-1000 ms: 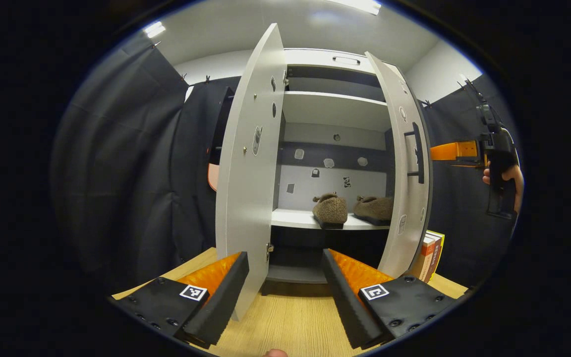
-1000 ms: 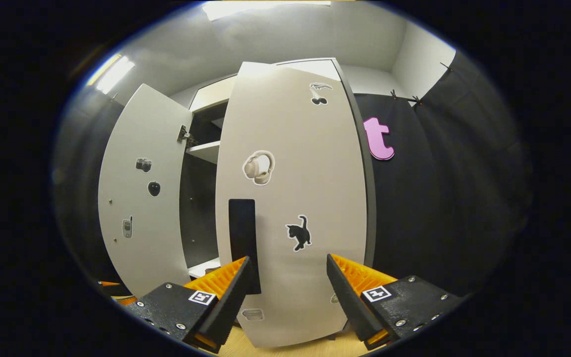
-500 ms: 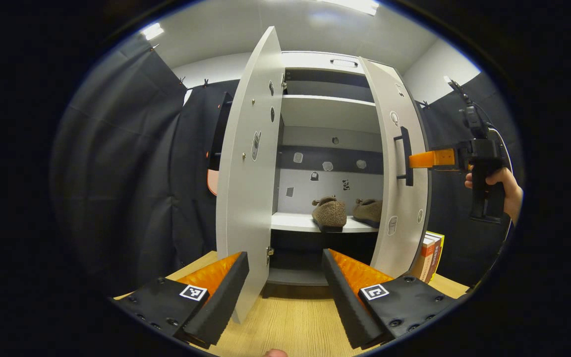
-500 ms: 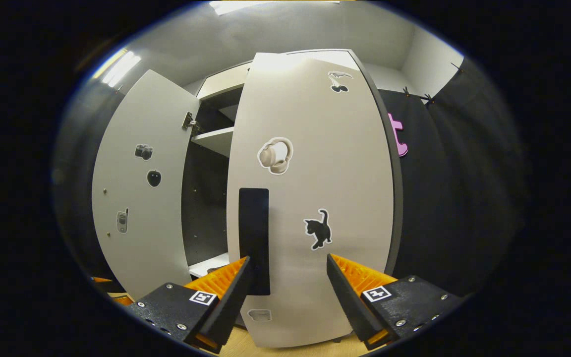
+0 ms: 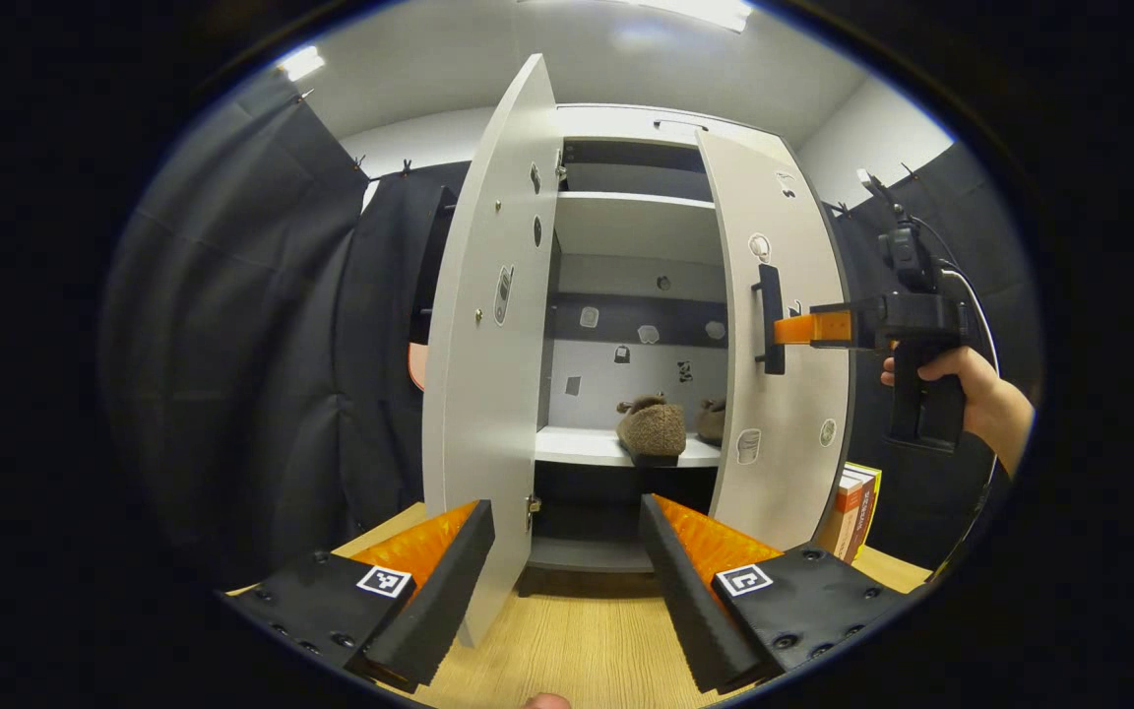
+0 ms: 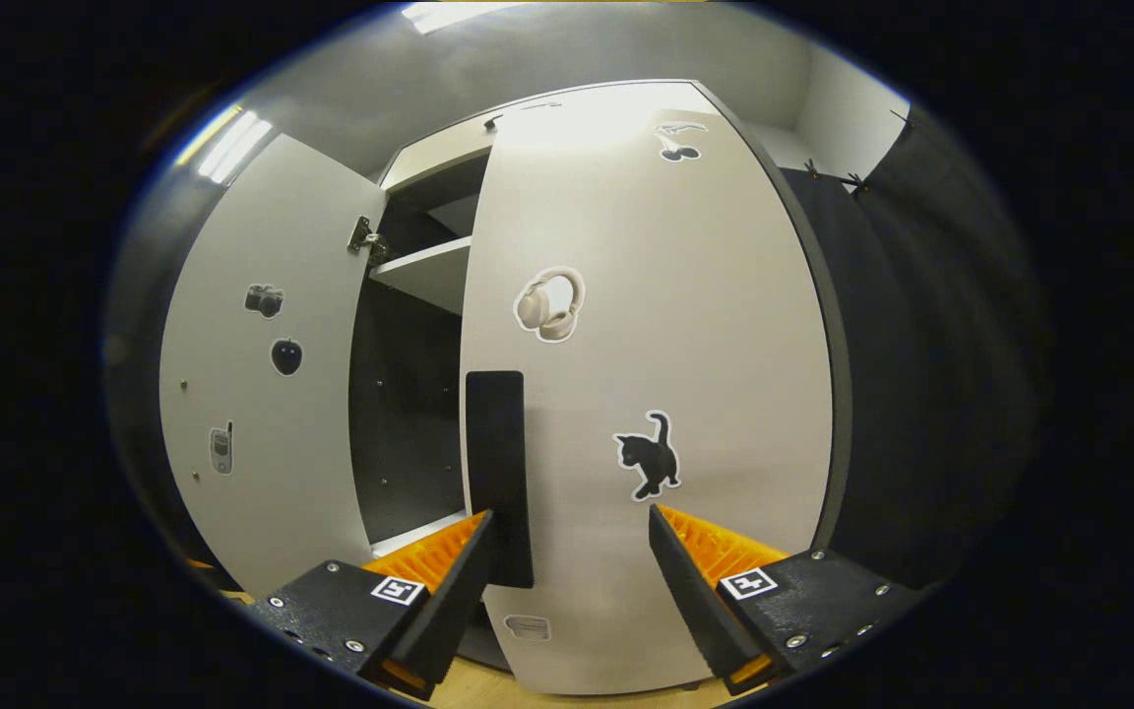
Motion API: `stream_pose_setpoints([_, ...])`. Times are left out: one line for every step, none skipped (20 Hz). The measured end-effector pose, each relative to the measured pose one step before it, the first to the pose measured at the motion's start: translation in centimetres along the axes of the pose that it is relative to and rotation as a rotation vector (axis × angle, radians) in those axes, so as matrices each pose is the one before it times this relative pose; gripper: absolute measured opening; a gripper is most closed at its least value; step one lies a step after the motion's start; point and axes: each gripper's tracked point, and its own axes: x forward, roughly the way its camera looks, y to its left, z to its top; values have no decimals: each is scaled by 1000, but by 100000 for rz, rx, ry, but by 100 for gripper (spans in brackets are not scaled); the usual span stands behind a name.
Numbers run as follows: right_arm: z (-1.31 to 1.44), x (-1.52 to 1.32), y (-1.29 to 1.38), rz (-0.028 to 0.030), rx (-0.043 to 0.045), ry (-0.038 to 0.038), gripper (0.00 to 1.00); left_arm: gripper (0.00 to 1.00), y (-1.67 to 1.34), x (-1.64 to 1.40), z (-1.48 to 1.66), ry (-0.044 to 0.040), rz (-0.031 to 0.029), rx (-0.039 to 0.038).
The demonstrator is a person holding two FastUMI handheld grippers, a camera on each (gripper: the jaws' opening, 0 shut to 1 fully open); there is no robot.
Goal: Grab one shoe with the right hand and put it into the shoe cabinet, grab the other shoe with the left hand and put it into the shoe cabinet; then close the right door with the right hand and the left door with the left hand.
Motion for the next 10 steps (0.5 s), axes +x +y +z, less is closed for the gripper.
stream_pose_setpoints([-19,174,-29,-481,129,172,93,94,-152,-16,-16,54,-185,-109])
stream_pose_setpoints([-46,192,22,-390,-199,302,94,94,22,45,6,8,5,37])
stream_pose_setpoints([-35,319,-25,-279,-458,291,94,94,8,52,4,-28,55,-7])
stream_pose_setpoints([-44,280,5,-167,-403,503,93,94,-12,-66,30,-52,-55,-90])
stream_pose_setpoints([-51,256,26,-30,-402,520,93,94,-24,-40,-10,46,-31,-88])
stream_pose_setpoints([-33,112,63,-1,-547,313,93,97,50,45,-58,102,134,102])
stream_pose_setpoints([10,49,41,-100,-543,-13,93,94,93,-1,-25,125,215,110])
stream_pose_setpoints([-25,145,-10,-73,-496,-142,93,94,114,48,-35,154,228,-6])
stream_pose_setpoints([6,145,-42,-99,-166,-138,93,94,3,44,-64,261,65,-126])
stream_pose_setpoints([12,156,-26,-157,73,-206,93,94,-28,-27,-112,242,-128,-169])
